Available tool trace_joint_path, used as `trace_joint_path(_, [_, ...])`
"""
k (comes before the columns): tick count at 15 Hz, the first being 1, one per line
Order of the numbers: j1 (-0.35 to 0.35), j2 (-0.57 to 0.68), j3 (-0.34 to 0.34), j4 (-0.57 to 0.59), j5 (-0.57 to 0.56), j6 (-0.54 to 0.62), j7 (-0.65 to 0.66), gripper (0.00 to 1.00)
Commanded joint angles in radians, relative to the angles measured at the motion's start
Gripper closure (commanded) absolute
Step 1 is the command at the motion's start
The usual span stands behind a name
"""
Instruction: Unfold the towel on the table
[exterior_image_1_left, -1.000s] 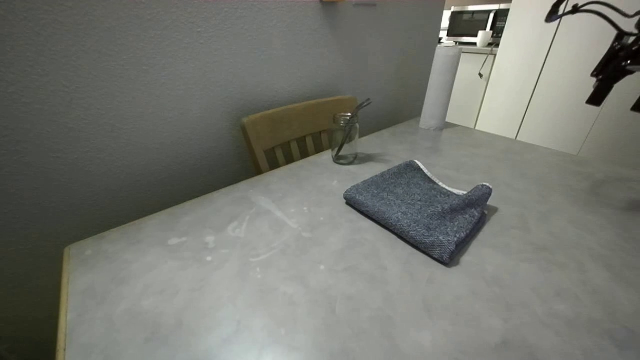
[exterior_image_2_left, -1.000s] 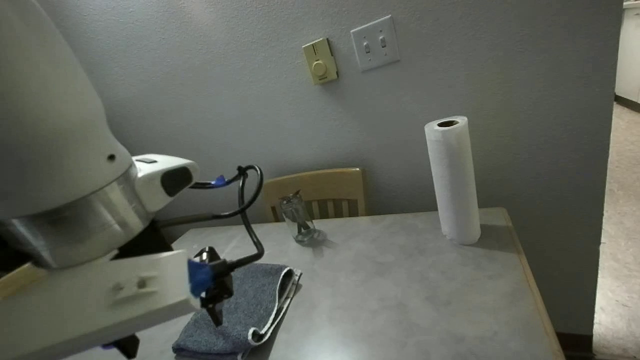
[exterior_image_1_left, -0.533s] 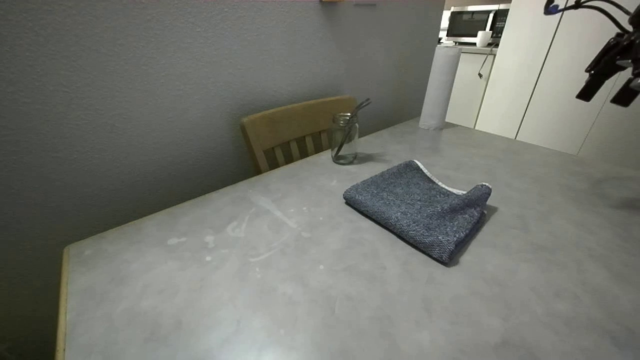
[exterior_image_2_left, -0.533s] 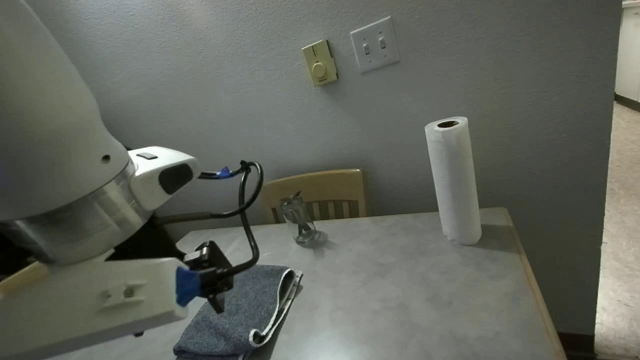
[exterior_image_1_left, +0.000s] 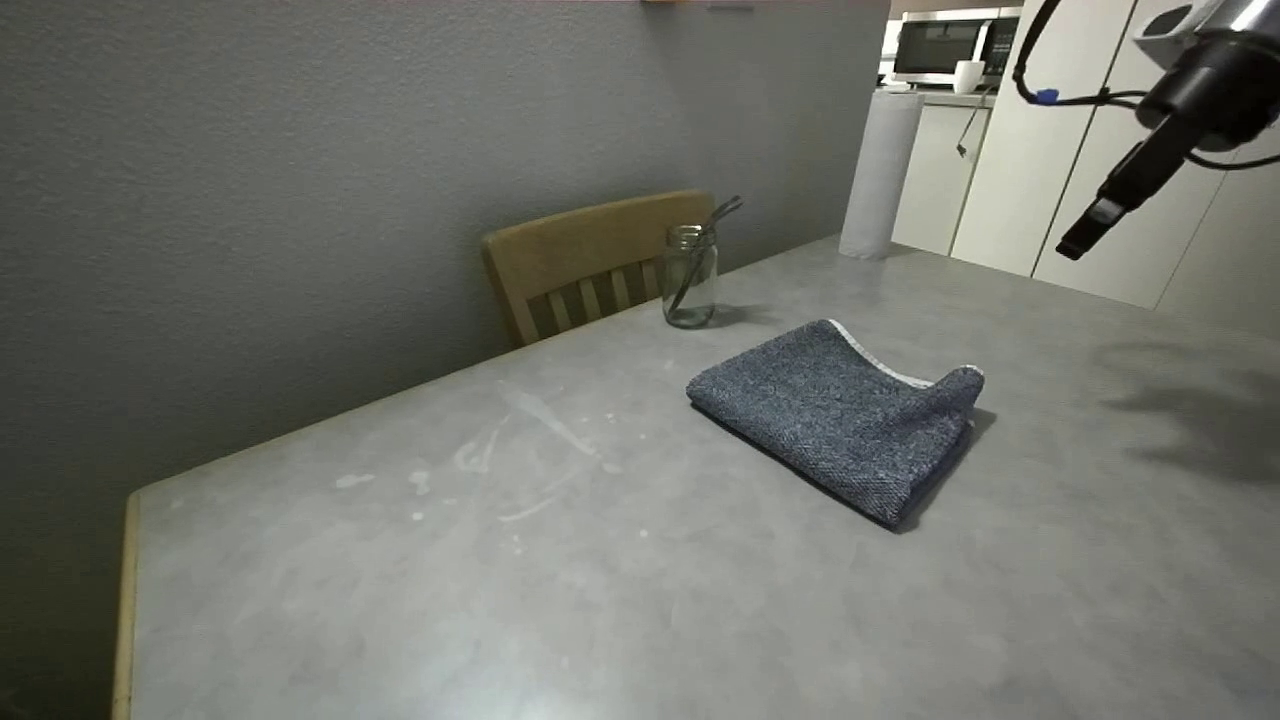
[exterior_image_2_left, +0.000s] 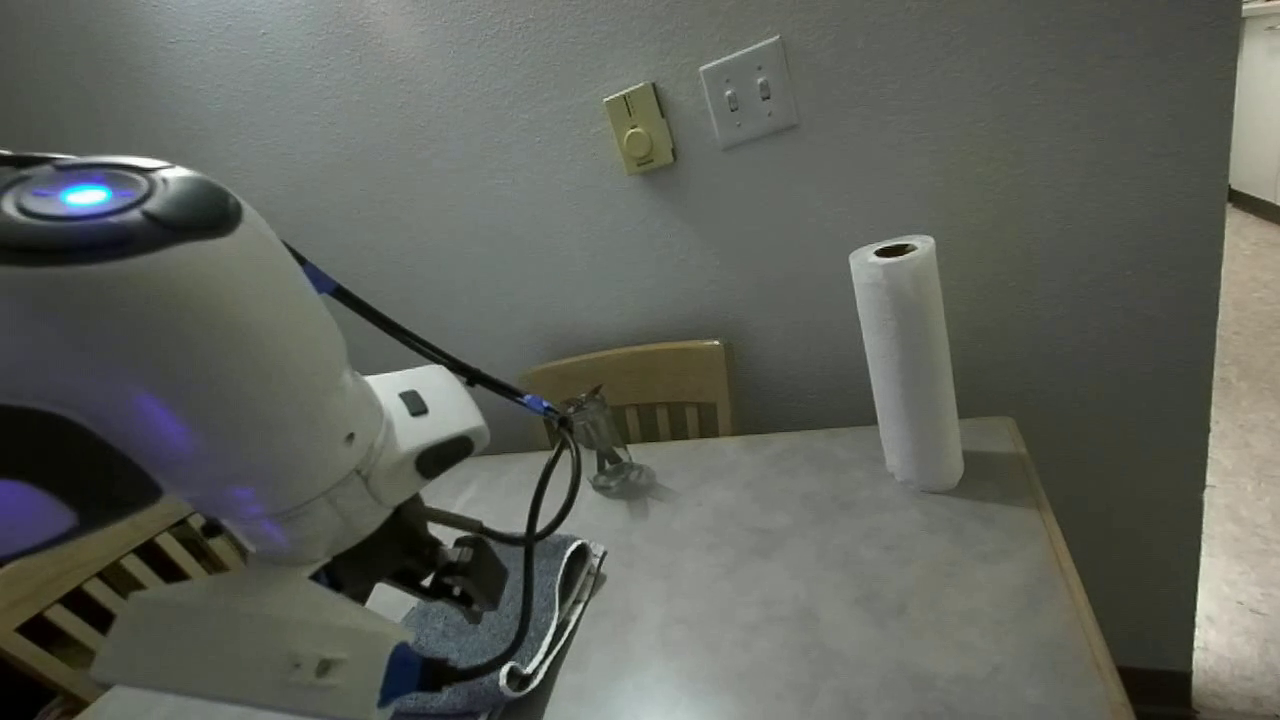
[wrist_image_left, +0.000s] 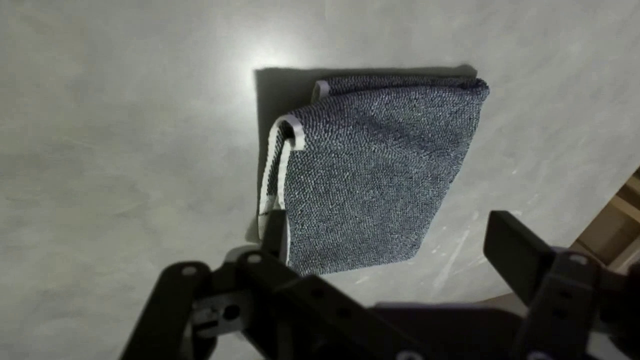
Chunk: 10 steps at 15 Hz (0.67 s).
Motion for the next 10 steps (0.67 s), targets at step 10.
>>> trace_joint_path(10, [-0.175,0.188,0.131,0.076,0.131,-0.104,-0.074,0.0])
